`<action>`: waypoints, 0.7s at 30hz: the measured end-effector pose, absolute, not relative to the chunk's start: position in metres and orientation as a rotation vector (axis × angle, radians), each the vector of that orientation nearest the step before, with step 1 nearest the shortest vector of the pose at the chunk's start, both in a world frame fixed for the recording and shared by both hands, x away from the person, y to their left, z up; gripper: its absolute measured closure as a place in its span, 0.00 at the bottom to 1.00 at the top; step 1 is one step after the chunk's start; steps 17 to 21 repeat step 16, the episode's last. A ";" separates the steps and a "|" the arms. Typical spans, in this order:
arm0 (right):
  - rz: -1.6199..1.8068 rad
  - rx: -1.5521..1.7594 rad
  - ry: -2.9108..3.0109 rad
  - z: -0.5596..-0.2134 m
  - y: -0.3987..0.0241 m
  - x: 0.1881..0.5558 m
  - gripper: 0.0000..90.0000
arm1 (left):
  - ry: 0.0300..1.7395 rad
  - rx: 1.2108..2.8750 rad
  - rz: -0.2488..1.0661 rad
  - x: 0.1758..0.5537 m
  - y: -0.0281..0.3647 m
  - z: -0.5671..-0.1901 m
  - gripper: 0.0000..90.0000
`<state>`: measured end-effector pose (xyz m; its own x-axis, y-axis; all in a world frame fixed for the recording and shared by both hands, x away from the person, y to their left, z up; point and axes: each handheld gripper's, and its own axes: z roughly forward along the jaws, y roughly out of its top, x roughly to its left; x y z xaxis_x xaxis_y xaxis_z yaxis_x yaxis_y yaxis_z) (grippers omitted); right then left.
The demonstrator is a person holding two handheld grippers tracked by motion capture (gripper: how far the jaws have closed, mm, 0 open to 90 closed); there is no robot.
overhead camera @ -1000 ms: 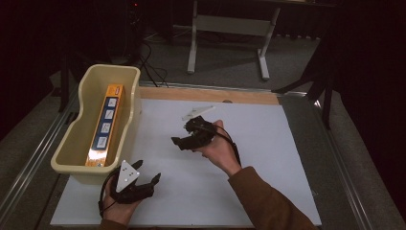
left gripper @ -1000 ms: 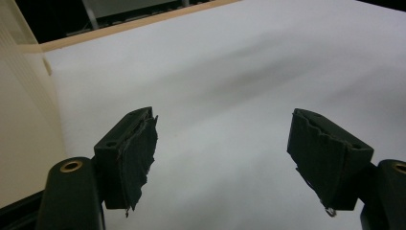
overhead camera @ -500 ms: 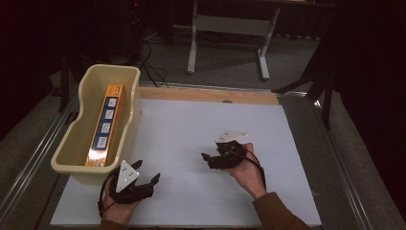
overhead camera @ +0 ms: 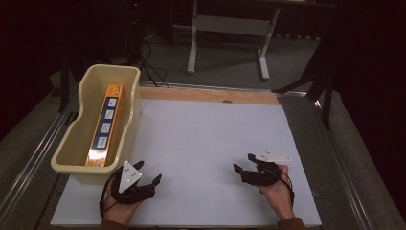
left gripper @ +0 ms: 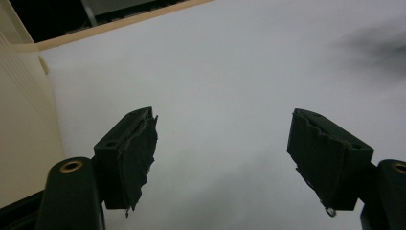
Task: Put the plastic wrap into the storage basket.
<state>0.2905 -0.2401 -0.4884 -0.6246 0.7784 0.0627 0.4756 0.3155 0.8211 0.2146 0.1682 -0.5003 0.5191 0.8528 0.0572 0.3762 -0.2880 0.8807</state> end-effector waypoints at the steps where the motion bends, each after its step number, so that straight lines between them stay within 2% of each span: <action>1: 1.220 1.136 2.234 -0.491 -0.246 0.287 0.30 | 1.013 1.876 0.681 0.215 0.168 -0.500 0.28; 10: 1.194 1.137 2.178 -0.494 -0.271 0.263 0.22 | 1.018 1.876 0.659 0.216 0.168 -0.501 0.28; 21: 1.196 1.171 2.175 -0.501 -0.285 0.253 0.20 | 1.015 1.878 0.657 0.216 0.167 -0.502 0.28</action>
